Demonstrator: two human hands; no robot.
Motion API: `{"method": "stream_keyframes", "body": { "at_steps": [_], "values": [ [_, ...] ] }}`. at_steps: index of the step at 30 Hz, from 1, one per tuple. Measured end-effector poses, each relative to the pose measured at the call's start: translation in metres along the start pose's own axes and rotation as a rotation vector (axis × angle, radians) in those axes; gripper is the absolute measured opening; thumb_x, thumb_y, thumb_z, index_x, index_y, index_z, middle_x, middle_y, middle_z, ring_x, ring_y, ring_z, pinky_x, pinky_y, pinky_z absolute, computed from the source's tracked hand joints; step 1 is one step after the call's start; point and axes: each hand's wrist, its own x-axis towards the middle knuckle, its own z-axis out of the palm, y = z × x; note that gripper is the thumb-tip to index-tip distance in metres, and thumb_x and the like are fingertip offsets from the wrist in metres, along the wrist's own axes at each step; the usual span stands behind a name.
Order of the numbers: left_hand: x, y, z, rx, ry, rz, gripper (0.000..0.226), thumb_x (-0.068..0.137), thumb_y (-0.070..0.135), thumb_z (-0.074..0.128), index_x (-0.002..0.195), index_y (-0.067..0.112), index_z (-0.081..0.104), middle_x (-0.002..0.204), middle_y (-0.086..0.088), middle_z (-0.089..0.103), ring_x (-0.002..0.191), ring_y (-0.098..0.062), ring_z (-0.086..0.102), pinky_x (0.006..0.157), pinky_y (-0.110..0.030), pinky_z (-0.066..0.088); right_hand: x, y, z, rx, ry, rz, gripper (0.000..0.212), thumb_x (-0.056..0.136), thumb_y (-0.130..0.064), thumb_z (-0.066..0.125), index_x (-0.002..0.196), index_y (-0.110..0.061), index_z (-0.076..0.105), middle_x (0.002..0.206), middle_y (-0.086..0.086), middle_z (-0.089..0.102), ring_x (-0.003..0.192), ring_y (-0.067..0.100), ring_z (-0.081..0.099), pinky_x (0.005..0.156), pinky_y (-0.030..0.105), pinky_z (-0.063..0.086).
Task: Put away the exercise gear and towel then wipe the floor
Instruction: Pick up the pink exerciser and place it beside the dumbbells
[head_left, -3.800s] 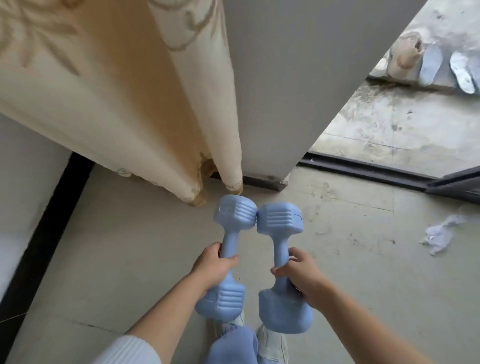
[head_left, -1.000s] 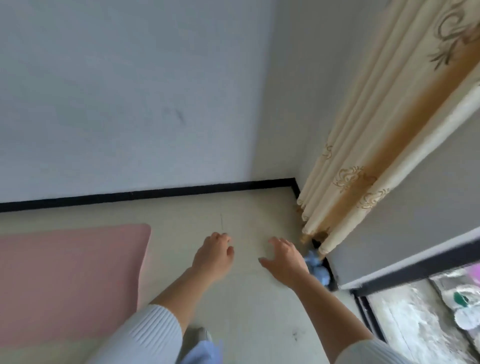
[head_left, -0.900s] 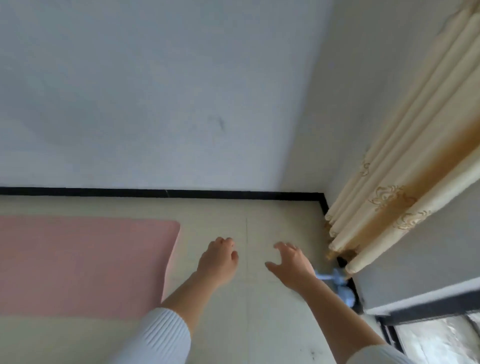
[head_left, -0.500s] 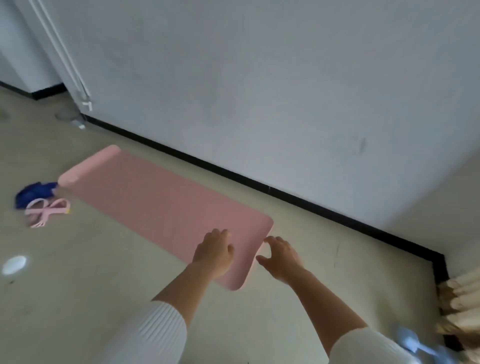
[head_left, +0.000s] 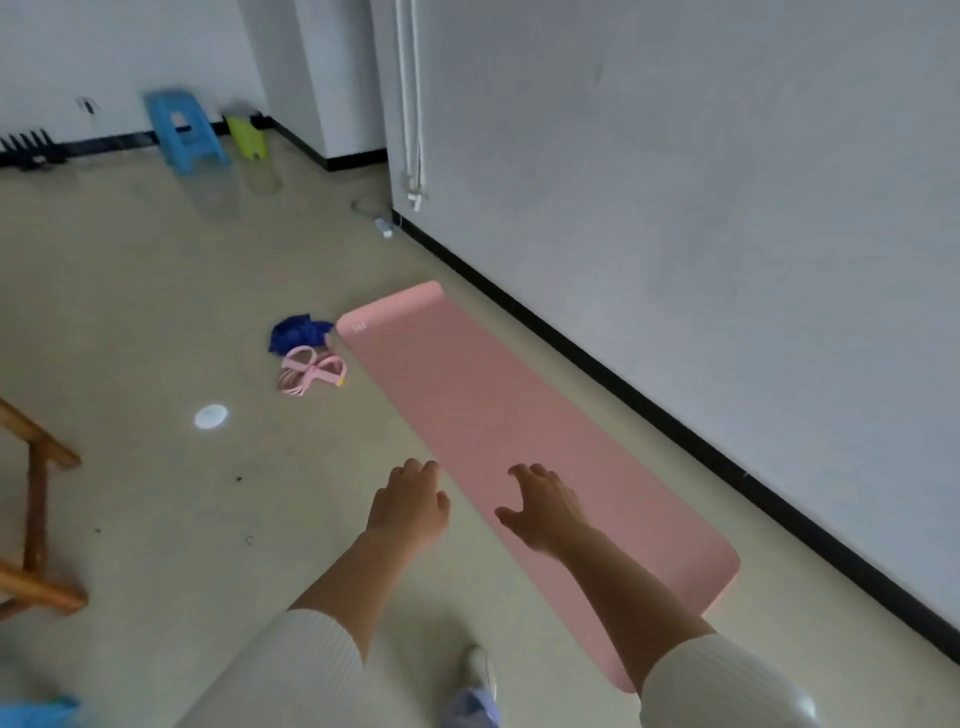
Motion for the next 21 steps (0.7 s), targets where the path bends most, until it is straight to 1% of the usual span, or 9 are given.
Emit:
{"method": "stream_keyframes", "body": {
  "at_steps": [4, 7, 11, 17, 21],
  "values": [
    [0.083, -0.060, -0.027, 0.008, 0.031, -0.047, 0.035, 0.095, 0.024, 0.038, 0.129, 0.014, 0.044, 0.128, -0.006, 0.045, 0.119, -0.024, 0.042, 0.092, -0.037, 0.042, 0.107, -0.054, -0.004, -0.059, -0.020, -0.076, 0.061, 0.092, -0.041, 0.056, 0.145, -0.018, 0.035, 0.142, 0.004, 0.045, 0.129, 0.026, 0.042, 0.105, 0.041, 0.038],
    [0.158, -0.103, -0.049, 0.005, 0.046, -0.093, 0.035, 0.095, 0.023, 0.039, 0.129, 0.015, 0.044, 0.127, -0.006, 0.046, 0.118, -0.024, 0.043, 0.090, -0.036, 0.043, 0.194, -0.092, -0.010, -0.060, -0.045, -0.103, 0.061, 0.092, -0.041, 0.056, 0.144, -0.018, 0.035, 0.141, 0.004, 0.045, 0.129, 0.026, 0.042, 0.105, 0.041, 0.038],
    [0.249, -0.153, -0.082, -0.075, 0.011, -0.173, 0.036, 0.094, 0.022, 0.040, 0.129, 0.015, 0.045, 0.127, -0.007, 0.047, 0.117, -0.024, 0.044, 0.091, -0.038, 0.043, 0.300, -0.143, -0.026, -0.078, -0.109, -0.107, 0.061, 0.092, -0.040, 0.057, 0.143, -0.016, 0.035, 0.140, 0.005, 0.045, 0.129, 0.027, 0.042, 0.103, 0.041, 0.039],
    [0.361, -0.227, -0.132, -0.182, 0.048, -0.270, 0.039, 0.095, 0.023, 0.041, 0.133, 0.016, 0.044, 0.129, -0.006, 0.047, 0.119, -0.022, 0.044, 0.095, -0.036, 0.043, 0.432, -0.225, -0.051, -0.136, -0.174, -0.184, 0.057, 0.092, -0.039, 0.056, 0.141, -0.016, 0.038, 0.138, 0.005, 0.046, 0.127, 0.027, 0.042, 0.102, 0.040, 0.038],
    [0.438, -0.290, -0.150, -0.256, 0.081, -0.346, 0.039, 0.095, 0.024, 0.043, 0.133, 0.017, 0.045, 0.129, -0.005, 0.048, 0.119, -0.020, 0.046, 0.095, -0.035, 0.045, 0.528, -0.283, -0.045, -0.155, -0.217, -0.229, 0.060, 0.092, -0.039, 0.055, 0.144, -0.016, 0.034, 0.140, 0.005, 0.044, 0.129, 0.026, 0.041, 0.104, 0.040, 0.037]
  ]
}}
